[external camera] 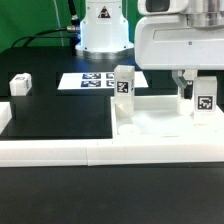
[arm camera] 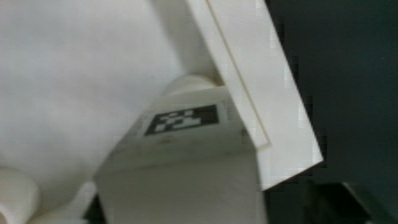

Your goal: Assemble square table

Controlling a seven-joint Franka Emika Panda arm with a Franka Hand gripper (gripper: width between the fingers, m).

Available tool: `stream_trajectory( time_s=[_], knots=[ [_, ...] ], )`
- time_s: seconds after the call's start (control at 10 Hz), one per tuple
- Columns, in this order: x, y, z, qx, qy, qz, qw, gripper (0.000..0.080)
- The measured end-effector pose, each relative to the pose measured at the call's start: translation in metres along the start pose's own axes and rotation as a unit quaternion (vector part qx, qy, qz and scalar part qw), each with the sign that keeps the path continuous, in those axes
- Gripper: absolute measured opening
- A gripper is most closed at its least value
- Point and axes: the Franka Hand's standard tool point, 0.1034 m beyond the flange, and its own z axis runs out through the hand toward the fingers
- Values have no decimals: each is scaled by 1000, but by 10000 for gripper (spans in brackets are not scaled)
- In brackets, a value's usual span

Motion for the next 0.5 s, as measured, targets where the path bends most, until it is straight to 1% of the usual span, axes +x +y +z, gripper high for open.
stream_trajectory(
  time_s=[0.1,0.2,0.4,0.5],
  knots=[
    [0,1,0,-1,0,15,1000,389],
    [1,3,1,-1,0,73,997,291],
    [2,4,2,0,-1,149,989,291],
    [4,7,2,3,0,215,977,291]
  ],
)
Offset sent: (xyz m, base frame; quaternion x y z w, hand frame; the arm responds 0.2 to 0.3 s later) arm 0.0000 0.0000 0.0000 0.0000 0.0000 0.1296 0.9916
